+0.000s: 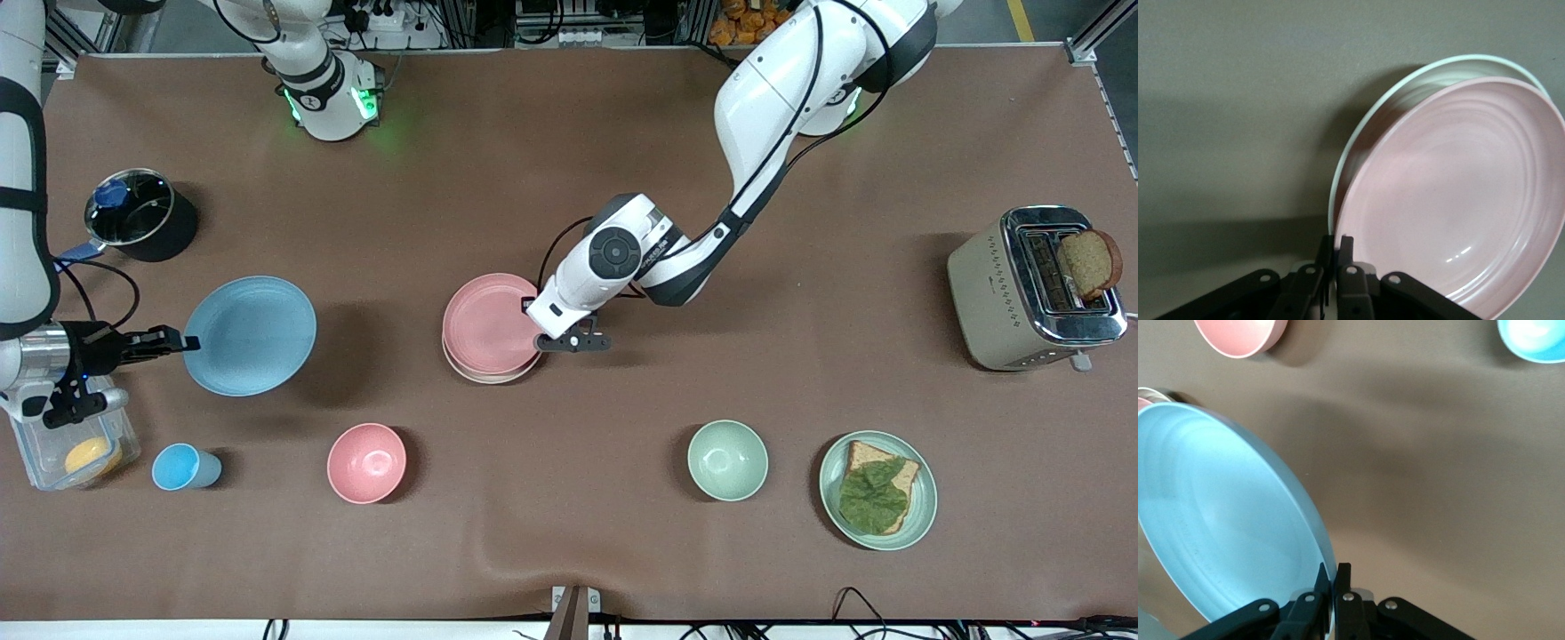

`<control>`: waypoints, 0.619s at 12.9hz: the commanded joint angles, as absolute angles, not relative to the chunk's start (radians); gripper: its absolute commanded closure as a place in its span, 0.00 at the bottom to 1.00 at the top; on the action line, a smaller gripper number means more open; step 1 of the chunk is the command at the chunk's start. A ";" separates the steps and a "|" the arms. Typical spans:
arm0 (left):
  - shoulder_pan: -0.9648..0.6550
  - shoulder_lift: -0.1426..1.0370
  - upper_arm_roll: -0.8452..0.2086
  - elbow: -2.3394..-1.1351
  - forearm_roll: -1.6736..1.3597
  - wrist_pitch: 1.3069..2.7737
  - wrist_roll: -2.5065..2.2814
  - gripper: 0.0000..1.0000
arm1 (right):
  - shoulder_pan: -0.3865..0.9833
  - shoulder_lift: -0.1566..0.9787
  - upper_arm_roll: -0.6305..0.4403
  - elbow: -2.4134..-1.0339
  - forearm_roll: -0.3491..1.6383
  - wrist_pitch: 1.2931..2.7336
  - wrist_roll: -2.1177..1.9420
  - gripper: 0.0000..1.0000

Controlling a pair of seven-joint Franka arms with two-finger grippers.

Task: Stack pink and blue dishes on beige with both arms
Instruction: 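Release the pink plate with the left gripper while the right gripper lifts the blue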

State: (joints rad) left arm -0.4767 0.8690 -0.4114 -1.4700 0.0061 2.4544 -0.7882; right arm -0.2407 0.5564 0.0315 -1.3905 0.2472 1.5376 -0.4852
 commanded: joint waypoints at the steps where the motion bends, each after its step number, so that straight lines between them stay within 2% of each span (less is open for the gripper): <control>1: -0.489 0.885 -0.399 -1.431 -0.006 2.457 -0.793 1.00 | -0.212 0.545 0.032 -1.401 0.275 1.522 -0.488 1.00; 8: -0.489 0.913 -0.397 -1.404 -0.006 2.460 -0.792 1.00 | -0.167 0.549 0.032 -1.410 0.308 1.520 -0.488 1.00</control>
State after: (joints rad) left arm -0.4764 0.8852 -0.4021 -1.4392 0.0061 2.4544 -0.7882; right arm -0.1723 0.5573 0.0336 -1.4009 0.2858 1.5287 -0.4847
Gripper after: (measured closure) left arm 0.943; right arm 0.956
